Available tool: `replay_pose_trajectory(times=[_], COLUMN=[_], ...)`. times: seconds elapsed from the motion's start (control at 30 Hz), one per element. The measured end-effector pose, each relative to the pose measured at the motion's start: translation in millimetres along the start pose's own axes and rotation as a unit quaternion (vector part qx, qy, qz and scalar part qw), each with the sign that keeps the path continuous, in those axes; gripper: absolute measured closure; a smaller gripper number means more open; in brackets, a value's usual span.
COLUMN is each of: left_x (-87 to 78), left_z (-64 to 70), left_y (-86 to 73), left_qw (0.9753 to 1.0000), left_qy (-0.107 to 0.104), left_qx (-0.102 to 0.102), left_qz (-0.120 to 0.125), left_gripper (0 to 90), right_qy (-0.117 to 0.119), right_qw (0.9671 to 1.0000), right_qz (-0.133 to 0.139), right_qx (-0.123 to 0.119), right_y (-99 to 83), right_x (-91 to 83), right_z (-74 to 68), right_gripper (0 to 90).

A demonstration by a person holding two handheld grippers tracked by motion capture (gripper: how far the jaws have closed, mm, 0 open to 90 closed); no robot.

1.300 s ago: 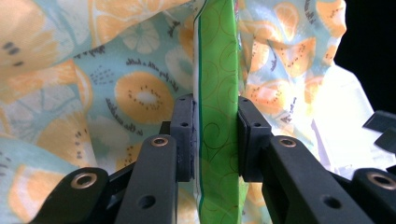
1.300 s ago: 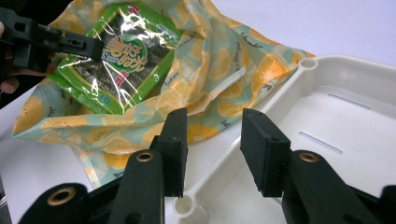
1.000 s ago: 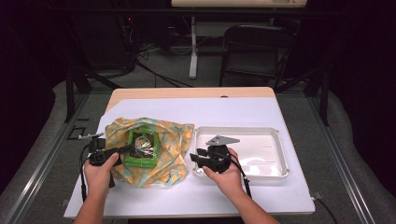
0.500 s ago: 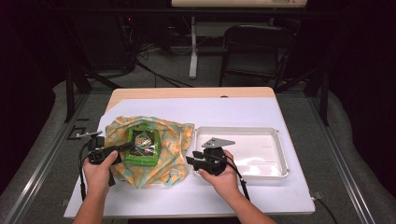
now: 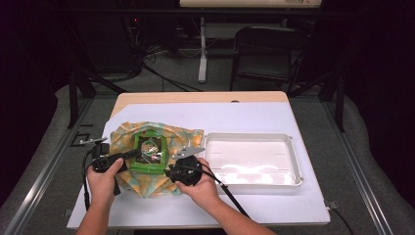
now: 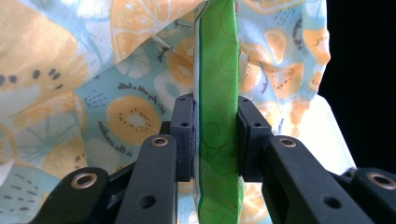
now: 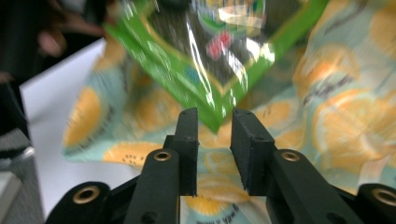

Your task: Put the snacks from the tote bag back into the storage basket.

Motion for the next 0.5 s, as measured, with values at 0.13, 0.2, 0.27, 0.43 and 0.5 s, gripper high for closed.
replay_pose_trajectory(times=[0.13,0.2,0.27,0.43,0.5], left_x=[-1.3,-2.3,-3.5,-2.4,-1.5], left_z=[1.7,3.0,4.0,3.7,3.0], left_y=[-1.0,-2.3,-4.2,-12.0,-15.1], left_qw=[1.0000,1.0000,1.0000,0.9998,0.9997], left_qy=[-0.008,-0.007,-0.007,-0.009,-0.010], left_qx=[-0.005,-0.002,-0.002,-0.008,-0.009], left_qz=[0.000,-0.001,-0.005,-0.013,-0.018], left_gripper=[72.6,72.7,72.6,72.6,72.6], right_qy=[-0.014,-0.018,-0.023,-0.030,-0.031], right_qw=[0.9996,0.9994,0.9992,0.9988,0.9986], right_qz=[-0.023,-0.026,-0.029,-0.037,-0.039], right_qx=[0.010,0.012,0.014,0.014,0.015], right_y=[-10.8,-13.5,-15.0,-17.2,-17.7], right_x=[4.7,5.0,4.9,5.6,6.2], right_z=[6.3,8.6,10.3,13.3,14.0], right_gripper=[75.3,75.5,75.7,75.9,75.8])
Point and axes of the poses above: each handheld gripper's, and its own axes: x roughly forward along the jaws, y roughly out of its top, z roughly to its right, the point moved 3 cm from there along x, roughly forward along the jaws, and after that the axes turned 14 degrees about y, right-handed, at the moved point
